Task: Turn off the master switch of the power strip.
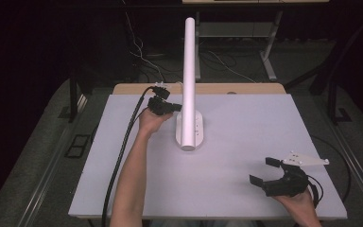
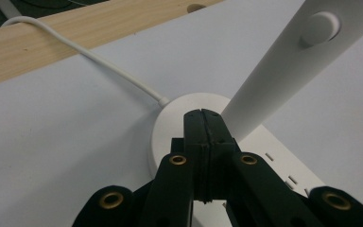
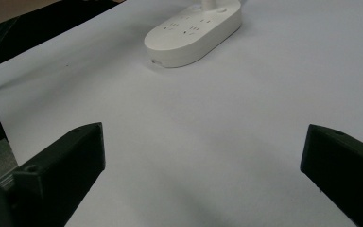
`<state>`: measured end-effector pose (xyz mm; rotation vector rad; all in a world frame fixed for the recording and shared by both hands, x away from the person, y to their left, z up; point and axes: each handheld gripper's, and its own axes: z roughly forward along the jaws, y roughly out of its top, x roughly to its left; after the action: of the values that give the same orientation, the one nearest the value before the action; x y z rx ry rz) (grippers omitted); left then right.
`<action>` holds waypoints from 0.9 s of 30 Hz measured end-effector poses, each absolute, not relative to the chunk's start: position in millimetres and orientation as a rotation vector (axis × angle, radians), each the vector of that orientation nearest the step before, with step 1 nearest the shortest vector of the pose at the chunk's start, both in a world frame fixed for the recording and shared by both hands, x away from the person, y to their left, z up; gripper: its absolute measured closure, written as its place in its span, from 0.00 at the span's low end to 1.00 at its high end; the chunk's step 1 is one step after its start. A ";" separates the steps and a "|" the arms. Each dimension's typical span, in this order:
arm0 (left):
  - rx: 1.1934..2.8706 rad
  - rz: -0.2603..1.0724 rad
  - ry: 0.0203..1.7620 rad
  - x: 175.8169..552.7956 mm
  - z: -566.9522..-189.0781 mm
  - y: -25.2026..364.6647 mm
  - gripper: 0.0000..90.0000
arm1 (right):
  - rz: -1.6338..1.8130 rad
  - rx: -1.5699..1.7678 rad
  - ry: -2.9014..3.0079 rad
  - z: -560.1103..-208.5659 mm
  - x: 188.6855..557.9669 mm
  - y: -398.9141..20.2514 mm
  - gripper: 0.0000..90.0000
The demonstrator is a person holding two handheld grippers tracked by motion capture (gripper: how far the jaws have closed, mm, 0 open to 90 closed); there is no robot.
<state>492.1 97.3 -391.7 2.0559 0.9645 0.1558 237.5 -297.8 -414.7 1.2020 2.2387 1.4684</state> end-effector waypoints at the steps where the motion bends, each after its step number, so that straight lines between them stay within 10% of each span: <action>1: 2.039 0.150 0.978 492.3 -393.4 95.9 1.00 | 1.467 1.202 2.239 -414.7 237.6 -297.8 0.00; 27: 2.061 0.090 0.989 494.0 -424.0 93.1 1.00 | 1.458 1.211 2.234 -415.3 237.5 -299.0 0.00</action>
<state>494.0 93.1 -424.0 2.0612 0.9885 0.0905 237.5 -299.0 -415.3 1.2109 2.2343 1.4584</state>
